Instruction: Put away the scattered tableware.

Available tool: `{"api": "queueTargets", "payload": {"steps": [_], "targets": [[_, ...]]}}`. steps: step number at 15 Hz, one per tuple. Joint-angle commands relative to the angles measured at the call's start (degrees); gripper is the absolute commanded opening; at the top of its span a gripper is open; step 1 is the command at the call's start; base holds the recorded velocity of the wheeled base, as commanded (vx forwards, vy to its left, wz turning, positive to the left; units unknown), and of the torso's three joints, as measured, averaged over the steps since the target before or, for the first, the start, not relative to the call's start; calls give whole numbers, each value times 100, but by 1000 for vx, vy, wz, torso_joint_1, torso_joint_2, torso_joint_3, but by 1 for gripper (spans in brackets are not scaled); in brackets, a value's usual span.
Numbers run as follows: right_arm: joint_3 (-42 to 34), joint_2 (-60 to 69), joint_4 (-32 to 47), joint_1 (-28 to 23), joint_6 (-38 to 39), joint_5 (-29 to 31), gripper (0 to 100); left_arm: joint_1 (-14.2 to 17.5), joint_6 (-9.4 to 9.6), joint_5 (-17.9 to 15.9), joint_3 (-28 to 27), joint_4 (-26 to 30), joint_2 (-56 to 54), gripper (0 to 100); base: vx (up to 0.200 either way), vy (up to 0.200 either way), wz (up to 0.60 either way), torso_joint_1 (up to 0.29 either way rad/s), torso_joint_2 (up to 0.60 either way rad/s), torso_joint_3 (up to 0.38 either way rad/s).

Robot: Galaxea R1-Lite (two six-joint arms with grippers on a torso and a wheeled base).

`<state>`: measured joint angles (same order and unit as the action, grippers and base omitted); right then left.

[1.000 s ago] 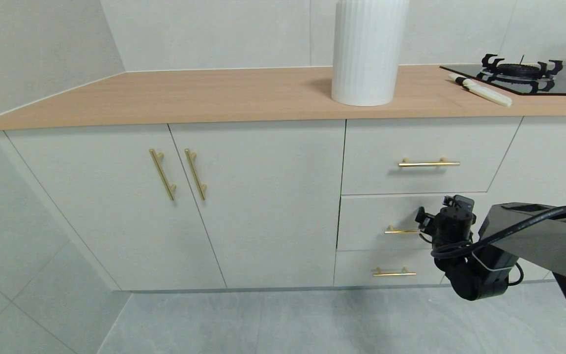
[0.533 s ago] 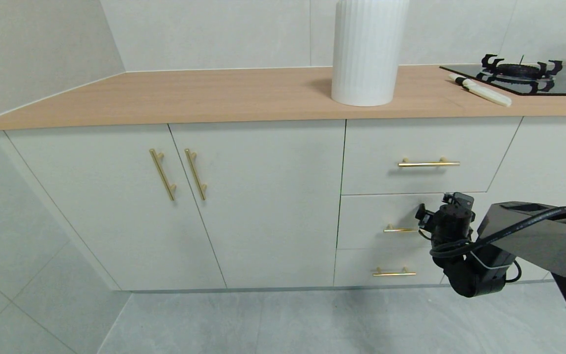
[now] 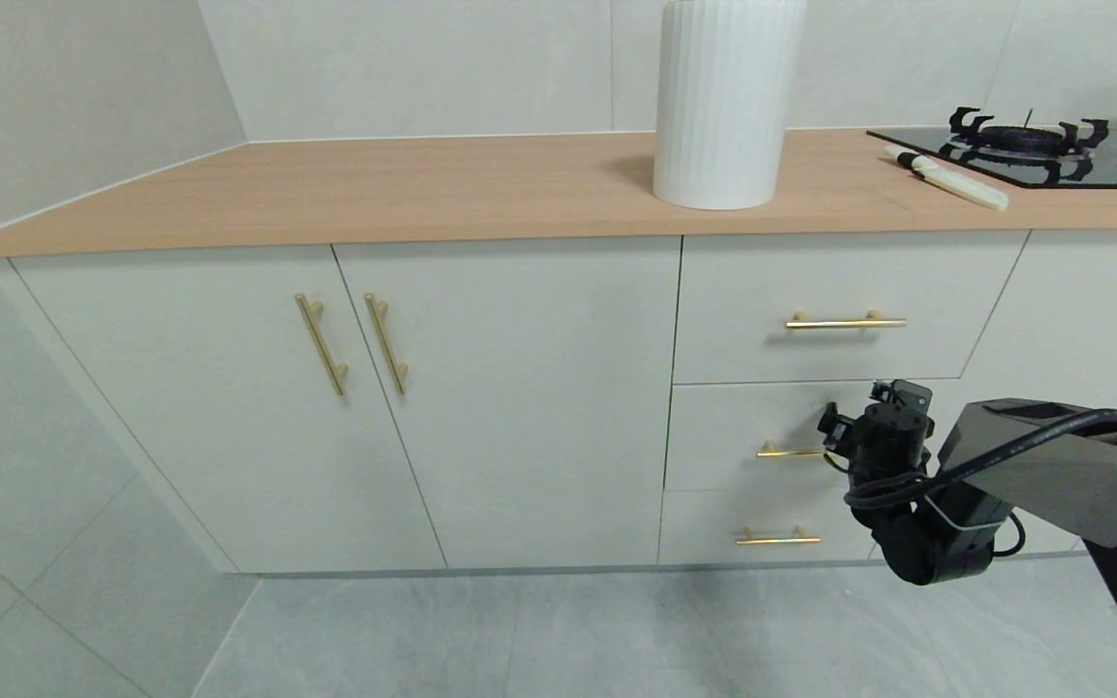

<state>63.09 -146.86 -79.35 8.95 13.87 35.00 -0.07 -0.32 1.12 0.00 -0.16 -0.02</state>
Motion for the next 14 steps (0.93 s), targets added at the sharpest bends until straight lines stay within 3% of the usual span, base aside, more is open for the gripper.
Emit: {"api": "queueTargets", "payload": {"steps": [1, 8, 12, 14], "targets": [[55, -9, -19, -7, 1, -11, 100, -1, -3, 2, 0, -2, 2, 100, 0, 0, 0, 0, 0, 0], [-306, 246, -72, 2, -16, -19, 100, -1, -3, 2, 0, -2, 2, 100, 0, 0, 0, 0, 0, 0], [-1940, 2065, -134, 265, -315, -230, 100, -1, -3, 2, 0, -2, 2, 100, 0, 0, 0, 0, 0, 0], [-3303, 3832, 42, 450, -719, -793, 100, -1, -3, 2, 0, -2, 2, 100, 0, 0, 0, 0, 0, 0]]}}
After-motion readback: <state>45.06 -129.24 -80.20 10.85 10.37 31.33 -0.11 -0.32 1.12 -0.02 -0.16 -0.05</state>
